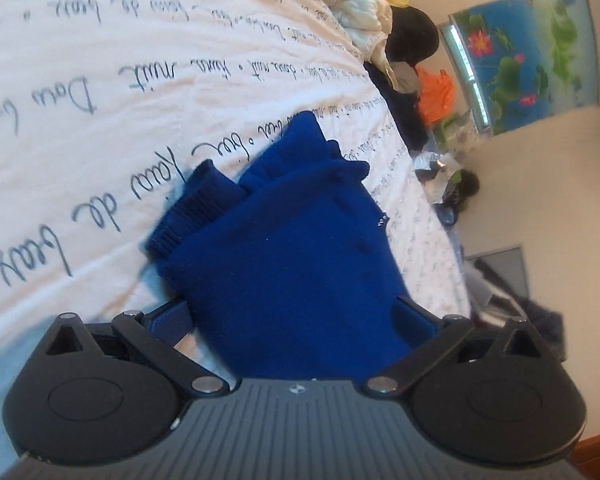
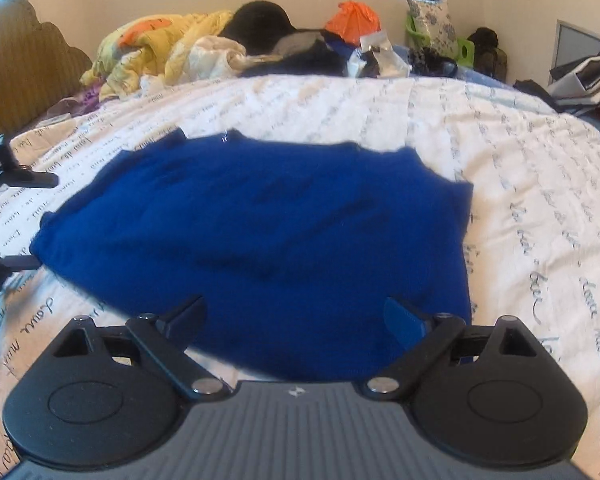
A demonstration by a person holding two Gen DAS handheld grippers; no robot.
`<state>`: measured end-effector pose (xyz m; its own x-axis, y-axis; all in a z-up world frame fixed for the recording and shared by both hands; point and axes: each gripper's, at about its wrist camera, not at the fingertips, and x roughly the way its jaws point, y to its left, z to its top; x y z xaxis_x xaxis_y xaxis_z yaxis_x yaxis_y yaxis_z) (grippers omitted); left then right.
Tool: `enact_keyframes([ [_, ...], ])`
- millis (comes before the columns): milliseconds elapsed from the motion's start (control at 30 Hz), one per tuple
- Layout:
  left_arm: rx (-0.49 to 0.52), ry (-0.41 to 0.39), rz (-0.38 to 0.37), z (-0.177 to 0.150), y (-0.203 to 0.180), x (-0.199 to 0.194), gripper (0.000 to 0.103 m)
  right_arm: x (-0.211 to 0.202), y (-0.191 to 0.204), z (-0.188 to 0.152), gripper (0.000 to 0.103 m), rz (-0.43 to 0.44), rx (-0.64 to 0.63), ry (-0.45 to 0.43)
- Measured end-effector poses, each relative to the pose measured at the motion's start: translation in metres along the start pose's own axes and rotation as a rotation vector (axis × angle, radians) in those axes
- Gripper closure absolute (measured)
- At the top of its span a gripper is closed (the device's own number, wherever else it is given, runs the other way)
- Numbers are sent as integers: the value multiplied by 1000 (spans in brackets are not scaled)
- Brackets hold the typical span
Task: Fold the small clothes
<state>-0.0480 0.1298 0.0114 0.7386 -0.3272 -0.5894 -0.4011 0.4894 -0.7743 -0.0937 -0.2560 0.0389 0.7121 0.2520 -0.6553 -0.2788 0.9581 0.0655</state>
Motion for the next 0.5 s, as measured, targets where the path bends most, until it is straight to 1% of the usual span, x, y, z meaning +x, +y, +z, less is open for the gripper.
enact_keyframes([
  [67,-12,1,-12,1,2,3,1,-4,-1,2,7,14,3,-3],
  [100,-18,-3,-11,2,2,2,2,0,-2,6,7,22,7,0],
  [200,-16,-20,2,4,3,0,8,16,-1,14,7,51,16,17],
  [267,-38,-34,2,5,7,-3,11,21,4,15,7,63,9,26],
  [400,3,-52,8,1,5,-3,12,27,15,19,7,109,-1,38],
  [433,30,-70,26,-1,1,-3,17,29,15,23,7,127,11,41],
  [467,62,-92,55,-3,-2,-2,27,32,17,27,7,143,27,44],
  [500,91,-110,82,-4,-5,0,34,34,16,33,7,165,50,48],
])
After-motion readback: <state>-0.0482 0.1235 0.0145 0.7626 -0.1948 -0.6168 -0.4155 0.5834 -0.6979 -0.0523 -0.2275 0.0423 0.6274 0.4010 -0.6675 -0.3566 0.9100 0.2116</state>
